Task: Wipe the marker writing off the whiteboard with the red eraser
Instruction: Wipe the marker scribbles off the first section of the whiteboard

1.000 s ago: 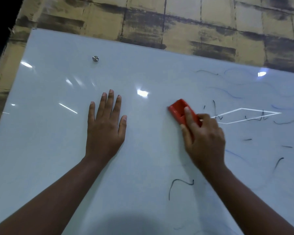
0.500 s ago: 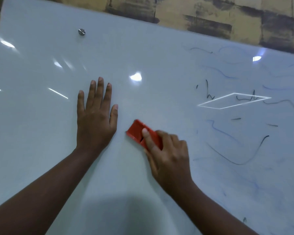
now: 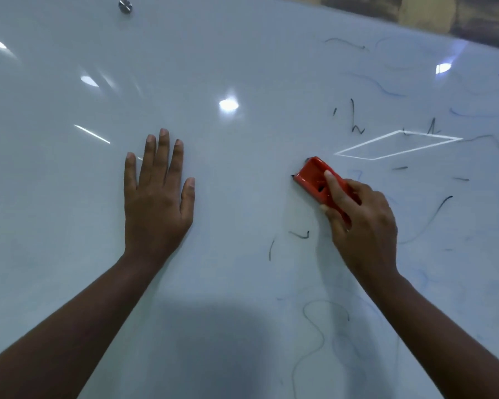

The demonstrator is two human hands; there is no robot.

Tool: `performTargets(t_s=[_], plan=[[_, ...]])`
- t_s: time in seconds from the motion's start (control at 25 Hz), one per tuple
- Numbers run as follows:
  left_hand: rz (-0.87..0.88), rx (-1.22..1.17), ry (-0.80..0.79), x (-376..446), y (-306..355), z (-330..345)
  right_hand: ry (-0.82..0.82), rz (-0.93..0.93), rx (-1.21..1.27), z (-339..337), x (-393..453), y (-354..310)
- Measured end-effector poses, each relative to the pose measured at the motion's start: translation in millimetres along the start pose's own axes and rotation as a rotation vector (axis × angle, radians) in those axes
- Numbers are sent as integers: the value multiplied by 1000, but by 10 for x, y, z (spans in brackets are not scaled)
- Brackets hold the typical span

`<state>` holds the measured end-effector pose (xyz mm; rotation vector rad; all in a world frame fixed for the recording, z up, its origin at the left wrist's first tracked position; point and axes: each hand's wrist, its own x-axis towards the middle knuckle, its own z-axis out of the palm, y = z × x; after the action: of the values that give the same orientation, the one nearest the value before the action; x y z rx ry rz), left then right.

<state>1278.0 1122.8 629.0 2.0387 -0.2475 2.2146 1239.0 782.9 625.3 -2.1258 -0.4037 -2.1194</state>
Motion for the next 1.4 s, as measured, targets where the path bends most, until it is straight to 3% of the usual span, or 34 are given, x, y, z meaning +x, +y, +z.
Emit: performTargets(t_s=[0.16, 0.36, 0.52, 0.64, 0.84, 1.0, 1.32, 1.4], plan=[[-5, 11, -23, -111, 37, -6, -44, 80, 97, 22, -48, -200], [-11, -2, -66, -268, 65, -48, -164, -208, 188, 103, -685, -835], [5, -1, -93, -409, 42, -81, -201, -316, 118, 53, -766, -825], [27, -6, -100, -454, 31, -88, -196, -215, 114, -35, -535, -602], [22, -11, -111, -695, 49, -119, -150, 176, 127, -161, -511, -131], [22, 1, -123, -849, 89, -135, -158, 250, 224, -142, -542, -141], [1, -8, -166, -1161, 143, -185, -328, -145, 206, -49, -1502, -960], [10, -19, -187, -1284, 145, -211, -338, -166, 174, -75, -1647, -942]])
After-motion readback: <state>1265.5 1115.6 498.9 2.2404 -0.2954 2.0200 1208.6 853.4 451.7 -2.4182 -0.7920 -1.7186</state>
